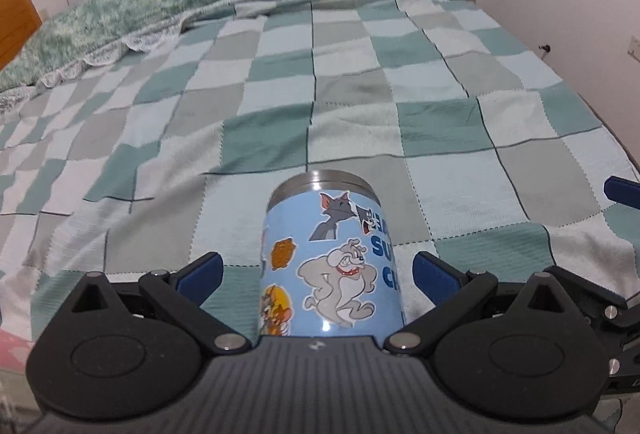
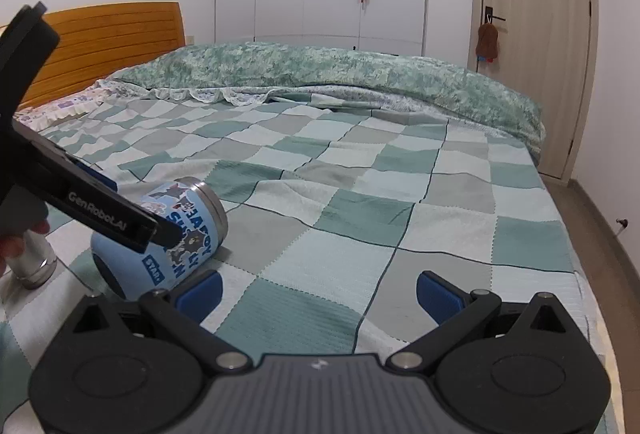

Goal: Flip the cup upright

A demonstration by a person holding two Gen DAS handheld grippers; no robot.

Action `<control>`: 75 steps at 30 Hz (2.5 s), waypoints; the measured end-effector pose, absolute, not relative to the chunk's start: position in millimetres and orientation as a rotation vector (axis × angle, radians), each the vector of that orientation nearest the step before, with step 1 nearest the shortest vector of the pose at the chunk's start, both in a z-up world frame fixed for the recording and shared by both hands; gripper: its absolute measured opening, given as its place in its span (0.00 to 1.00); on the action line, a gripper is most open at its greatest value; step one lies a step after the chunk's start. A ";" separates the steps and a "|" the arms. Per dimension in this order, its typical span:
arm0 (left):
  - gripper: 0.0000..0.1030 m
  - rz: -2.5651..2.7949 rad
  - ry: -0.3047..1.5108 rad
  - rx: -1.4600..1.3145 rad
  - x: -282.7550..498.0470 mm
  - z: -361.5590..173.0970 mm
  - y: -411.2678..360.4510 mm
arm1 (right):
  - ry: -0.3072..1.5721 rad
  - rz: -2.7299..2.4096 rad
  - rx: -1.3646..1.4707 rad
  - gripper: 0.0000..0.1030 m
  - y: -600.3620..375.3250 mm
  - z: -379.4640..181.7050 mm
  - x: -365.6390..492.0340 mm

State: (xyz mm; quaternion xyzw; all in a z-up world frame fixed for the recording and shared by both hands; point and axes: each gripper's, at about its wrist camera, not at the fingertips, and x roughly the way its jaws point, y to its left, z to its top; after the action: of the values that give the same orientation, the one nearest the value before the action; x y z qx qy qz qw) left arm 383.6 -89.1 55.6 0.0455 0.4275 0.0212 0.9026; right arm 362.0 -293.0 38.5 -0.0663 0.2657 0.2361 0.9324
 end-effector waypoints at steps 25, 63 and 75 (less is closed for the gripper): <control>0.82 0.036 0.984 0.072 352.1 57.7 -97.5 | 0.540 0.473 -0.170 1.00 -300.0 55.8 306.1; 1.00 -0.080 0.893 -0.091 165.5 67.8 -98.0 | 0.606 0.423 -0.231 1.00 -314.7 73.2 118.6; 1.00 -0.068 0.734 -0.022 122.8 102.0 -19.4 | 0.561 0.497 -0.155 1.00 -267.5 105.5 115.7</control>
State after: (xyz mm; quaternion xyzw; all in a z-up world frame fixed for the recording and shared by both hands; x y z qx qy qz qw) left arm 122.8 -19.4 102.0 -0.0108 0.3588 -0.0332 0.9328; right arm 115.7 -267.5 105.5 -0.0758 0.2737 0.2427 0.9276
